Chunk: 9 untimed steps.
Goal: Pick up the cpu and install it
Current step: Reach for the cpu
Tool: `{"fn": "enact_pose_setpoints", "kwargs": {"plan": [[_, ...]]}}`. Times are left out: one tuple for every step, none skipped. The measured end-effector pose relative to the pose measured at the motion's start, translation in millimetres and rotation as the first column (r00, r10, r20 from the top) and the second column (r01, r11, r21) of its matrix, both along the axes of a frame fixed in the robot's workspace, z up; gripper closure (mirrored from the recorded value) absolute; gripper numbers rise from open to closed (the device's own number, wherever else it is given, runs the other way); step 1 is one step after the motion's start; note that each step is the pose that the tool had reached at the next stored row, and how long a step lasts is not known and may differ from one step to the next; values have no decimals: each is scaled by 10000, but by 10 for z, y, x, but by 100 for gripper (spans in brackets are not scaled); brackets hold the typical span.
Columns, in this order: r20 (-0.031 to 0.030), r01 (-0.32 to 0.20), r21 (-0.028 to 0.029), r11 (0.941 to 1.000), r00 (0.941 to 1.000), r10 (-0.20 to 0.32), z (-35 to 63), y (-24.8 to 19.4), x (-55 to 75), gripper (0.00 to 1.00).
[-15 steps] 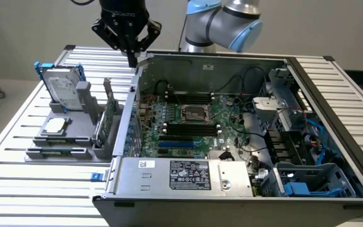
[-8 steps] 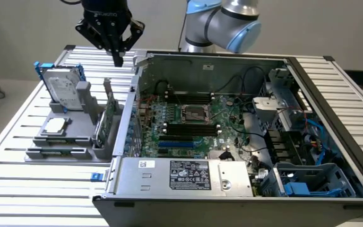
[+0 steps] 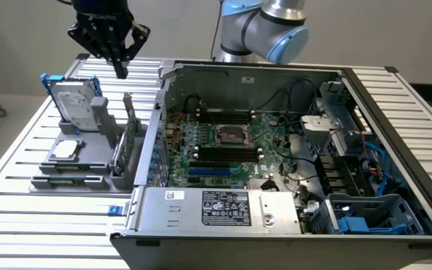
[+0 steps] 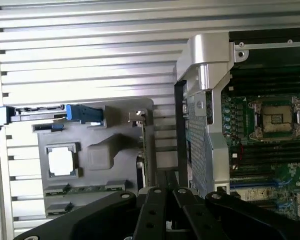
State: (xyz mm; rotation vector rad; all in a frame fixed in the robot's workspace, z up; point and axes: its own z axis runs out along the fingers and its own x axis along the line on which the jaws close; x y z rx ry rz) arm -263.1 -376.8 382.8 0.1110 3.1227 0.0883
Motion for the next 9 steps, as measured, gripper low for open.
{"fn": "enact_pose_setpoints", "kwargs": {"plan": [[0,0,0,10000,10000,0,-6,7,-45,89],[0,-1,0,10000,10000,1,-12,14,-90,89],[0,-1,0,10000,10000,1,-18,21,-134,89],[0,0,1,10000,10000,0,-25,29,-182,89],[0,1,0,10000,10000,-1,-31,36,-229,89],[-1,0,0,10000,10000,0,-37,43,-271,89],[0,-1,0,10000,10000,1,-44,50,-317,89],[0,0,0,10000,10000,0,-52,57,-362,89],[0,1,0,10000,10000,-1,-61,65,-407,89]]}}
